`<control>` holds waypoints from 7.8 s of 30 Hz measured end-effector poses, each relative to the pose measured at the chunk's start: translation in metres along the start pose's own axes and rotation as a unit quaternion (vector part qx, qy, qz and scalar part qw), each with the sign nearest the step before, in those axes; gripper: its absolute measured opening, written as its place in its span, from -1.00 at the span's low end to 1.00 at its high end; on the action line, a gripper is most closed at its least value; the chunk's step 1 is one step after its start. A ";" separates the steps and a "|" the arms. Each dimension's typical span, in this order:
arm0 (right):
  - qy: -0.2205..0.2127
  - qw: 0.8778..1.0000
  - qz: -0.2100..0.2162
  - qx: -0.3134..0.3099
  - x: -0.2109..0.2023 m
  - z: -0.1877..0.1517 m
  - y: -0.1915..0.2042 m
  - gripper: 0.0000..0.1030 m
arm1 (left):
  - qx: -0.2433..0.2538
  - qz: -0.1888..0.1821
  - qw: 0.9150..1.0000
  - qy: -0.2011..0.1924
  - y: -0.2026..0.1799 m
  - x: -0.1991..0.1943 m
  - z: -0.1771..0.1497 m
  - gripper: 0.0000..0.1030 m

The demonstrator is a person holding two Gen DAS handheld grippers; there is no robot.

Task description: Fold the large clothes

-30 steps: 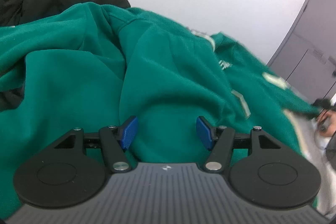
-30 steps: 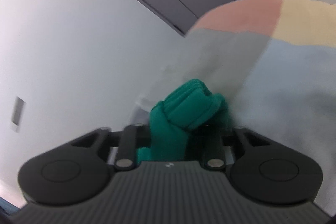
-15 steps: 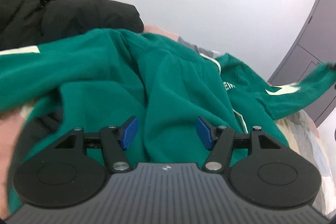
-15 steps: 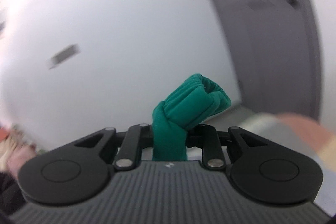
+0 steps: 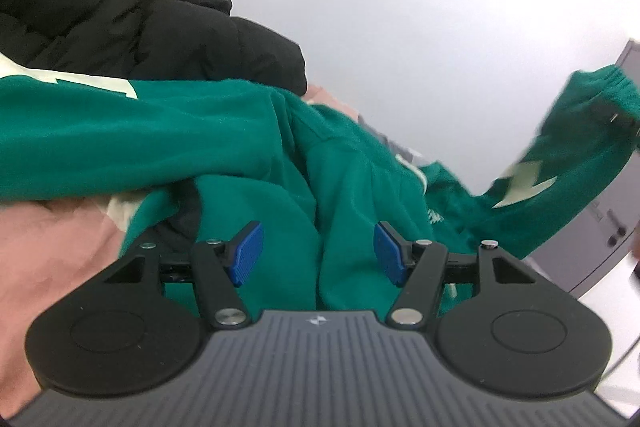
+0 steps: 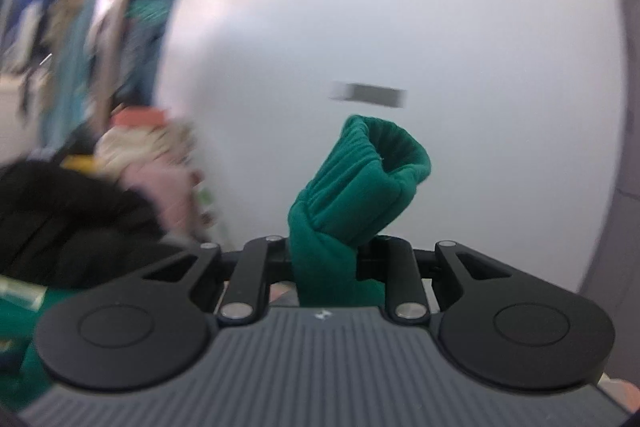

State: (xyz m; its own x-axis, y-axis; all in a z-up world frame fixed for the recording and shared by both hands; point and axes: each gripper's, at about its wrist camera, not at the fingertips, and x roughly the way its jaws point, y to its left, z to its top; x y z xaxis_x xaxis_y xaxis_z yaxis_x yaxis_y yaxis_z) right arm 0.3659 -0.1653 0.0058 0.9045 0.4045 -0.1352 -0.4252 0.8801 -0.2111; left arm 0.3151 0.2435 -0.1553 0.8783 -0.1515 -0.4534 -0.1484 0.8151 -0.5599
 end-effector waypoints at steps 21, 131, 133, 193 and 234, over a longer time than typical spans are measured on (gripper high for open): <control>0.146 0.968 0.187 -0.083 0.015 -0.106 0.176 0.21 | -0.065 -0.027 0.995 -0.068 0.031 -0.020 0.008 0.31; 0.217 0.957 0.086 0.171 0.022 -0.173 0.083 0.24 | -0.255 0.302 0.869 -0.297 0.158 -0.087 0.033 -0.82; 0.216 0.957 0.090 0.174 0.023 -0.172 0.083 0.26 | -0.180 0.316 0.881 -0.303 0.130 -0.090 0.042 -0.82; 0.080 0.960 0.165 0.214 0.000 -0.138 0.054 0.27 | 0.116 0.035 0.992 0.030 -0.081 0.074 0.008 0.38; 0.177 0.959 -0.028 0.218 0.020 -0.162 0.054 -0.69 | 0.084 0.092 0.990 0.068 -0.041 0.133 0.003 0.38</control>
State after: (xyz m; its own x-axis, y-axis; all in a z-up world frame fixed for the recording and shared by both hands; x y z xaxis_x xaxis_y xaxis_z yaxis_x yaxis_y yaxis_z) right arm 0.3555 -0.1494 -0.1648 0.8243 0.3112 -0.4729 -0.2512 0.9497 0.1872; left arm 0.4388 0.1914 -0.1906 0.7728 -0.0556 -0.6322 -0.2133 0.9155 -0.3412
